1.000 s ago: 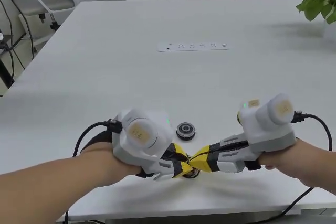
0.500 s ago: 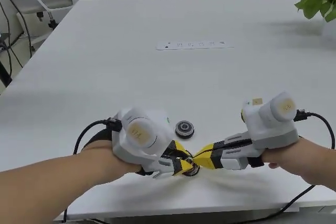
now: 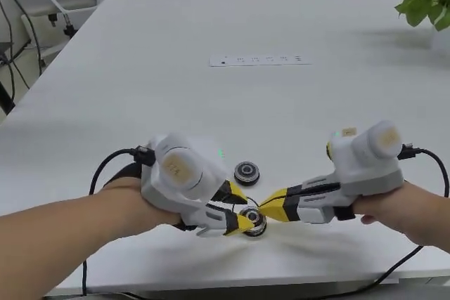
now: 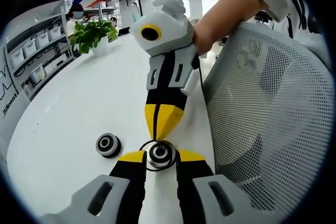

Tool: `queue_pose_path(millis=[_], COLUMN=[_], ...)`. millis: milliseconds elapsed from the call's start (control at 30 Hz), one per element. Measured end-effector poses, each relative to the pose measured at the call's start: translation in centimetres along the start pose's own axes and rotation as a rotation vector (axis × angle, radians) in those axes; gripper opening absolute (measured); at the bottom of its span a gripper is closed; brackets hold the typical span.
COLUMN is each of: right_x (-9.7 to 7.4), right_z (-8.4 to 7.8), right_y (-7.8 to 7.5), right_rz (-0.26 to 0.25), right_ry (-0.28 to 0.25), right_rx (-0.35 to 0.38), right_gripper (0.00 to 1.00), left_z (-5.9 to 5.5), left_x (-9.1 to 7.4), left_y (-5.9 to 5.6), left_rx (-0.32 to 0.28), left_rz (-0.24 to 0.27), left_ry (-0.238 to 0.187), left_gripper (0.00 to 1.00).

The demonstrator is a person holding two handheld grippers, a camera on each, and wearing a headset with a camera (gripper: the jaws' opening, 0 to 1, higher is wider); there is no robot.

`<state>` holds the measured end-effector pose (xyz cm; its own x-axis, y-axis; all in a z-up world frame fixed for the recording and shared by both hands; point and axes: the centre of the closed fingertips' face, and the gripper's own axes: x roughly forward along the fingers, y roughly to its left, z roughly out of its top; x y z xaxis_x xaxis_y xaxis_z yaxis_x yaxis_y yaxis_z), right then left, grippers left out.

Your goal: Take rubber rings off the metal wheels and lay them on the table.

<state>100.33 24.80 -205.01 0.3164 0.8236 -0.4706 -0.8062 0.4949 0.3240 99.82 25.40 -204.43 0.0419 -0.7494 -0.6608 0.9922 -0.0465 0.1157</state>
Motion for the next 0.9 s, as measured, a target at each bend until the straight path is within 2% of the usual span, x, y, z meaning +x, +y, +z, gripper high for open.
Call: queue_pose_path(millis=[233, 400, 533, 900], right_x=[-0.1, -0.2, -0.2, -0.2], right_z=[0.6, 1.3, 1.6, 3.2], right_y=[0.5, 1.1, 0.9, 1.0], right_rz=[0.003, 0.011, 0.009, 0.007], right_ry=[-0.011, -0.024, -0.034, -0.058], right_rx=[0.006, 0.003, 0.003, 0.003], right_gripper=[0.00, 0.00, 0.00, 0.00], left_z=[0.7, 0.6, 0.6, 0.3], left_x=[-1.8, -3.3, -4.4, -7.7], left_y=[0.5, 0.8, 1.0, 1.2], left_rx=[-0.044, -0.063, -0.116, -0.172], left_rz=[0.026, 0.050, 0.057, 0.109], left_ry=[-0.052, -0.074, -0.100, -0.144], left_gripper=[0.23, 0.27, 0.33, 0.48])
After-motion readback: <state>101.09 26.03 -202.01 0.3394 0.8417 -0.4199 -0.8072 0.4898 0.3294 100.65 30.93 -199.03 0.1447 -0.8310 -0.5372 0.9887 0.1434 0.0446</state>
